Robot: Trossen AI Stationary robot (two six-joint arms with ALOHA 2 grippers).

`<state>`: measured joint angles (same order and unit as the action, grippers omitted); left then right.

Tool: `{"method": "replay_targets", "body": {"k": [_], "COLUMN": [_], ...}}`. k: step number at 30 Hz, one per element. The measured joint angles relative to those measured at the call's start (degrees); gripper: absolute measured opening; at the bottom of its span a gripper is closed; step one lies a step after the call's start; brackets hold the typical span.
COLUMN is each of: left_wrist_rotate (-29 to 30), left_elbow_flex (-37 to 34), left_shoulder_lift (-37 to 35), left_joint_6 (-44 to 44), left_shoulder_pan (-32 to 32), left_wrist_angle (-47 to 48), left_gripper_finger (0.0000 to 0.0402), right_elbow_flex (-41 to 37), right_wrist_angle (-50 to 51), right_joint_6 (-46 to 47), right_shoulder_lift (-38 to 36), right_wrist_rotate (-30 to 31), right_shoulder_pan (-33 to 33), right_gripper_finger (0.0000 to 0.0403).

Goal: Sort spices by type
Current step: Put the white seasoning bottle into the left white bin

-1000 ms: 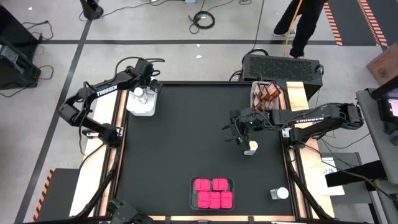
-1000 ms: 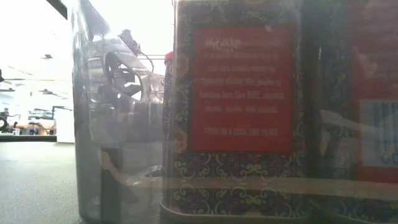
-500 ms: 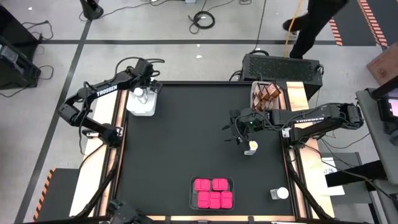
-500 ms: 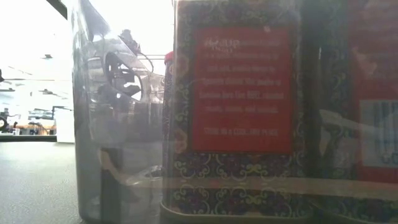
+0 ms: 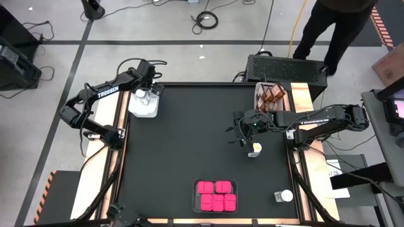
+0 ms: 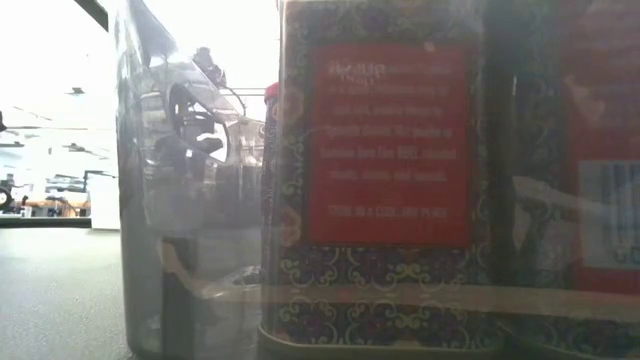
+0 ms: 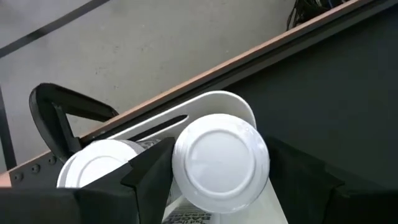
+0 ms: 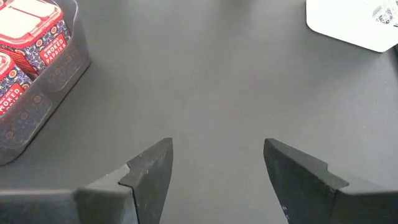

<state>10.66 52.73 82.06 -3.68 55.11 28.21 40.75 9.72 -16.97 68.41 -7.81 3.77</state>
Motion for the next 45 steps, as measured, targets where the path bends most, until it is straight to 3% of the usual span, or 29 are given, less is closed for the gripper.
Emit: {"method": "replay_targets", "body": {"k": [15,20,26,35,41,45], "left_wrist_rotate": [0.02,-2.71,-7.66,-10.52,-10.60,-10.60], "left_elbow_flex": [7.16,8.26,8.26,8.24,8.22,8.21], "left_shoulder_lift": [-4.01,-7.32,-10.63,-9.75,-5.97,-0.78], "left_joint_6": [1.58,1.45,1.08,3.91,6.12,6.14], "left_shoulder_pan": [-0.14,-2.75,-11.11,-29.96,-39.58,-43.90], "left_wrist_angle": [2.87,2.05,-1.86,-14.43,-22.37,-27.46], "left_gripper_finger": [0.0245,0.0245,0.0245,0.0244,0.0245,0.0244], "right_elbow_flex": [0.00,0.00,0.00,2.41,7.11,9.99], "right_wrist_angle": [0.00,-0.02,-0.44,2.55,14.23,24.50], "right_joint_6": [-0.20,-0.18,-0.33,5.36,15.97,22.39], "right_shoulder_lift": [-0.01,-0.01,-0.80,-6.95,-10.14,-11.84], "right_wrist_rotate": [0.09,0.09,0.24,0.23,-0.08,-5.56], "right_shoulder_pan": [-0.02,-0.07,-0.11,-0.14,-3.28,-9.05], "right_gripper_finger": [0.0247,0.0247,0.0247,0.0247,0.0247,0.0247]}}
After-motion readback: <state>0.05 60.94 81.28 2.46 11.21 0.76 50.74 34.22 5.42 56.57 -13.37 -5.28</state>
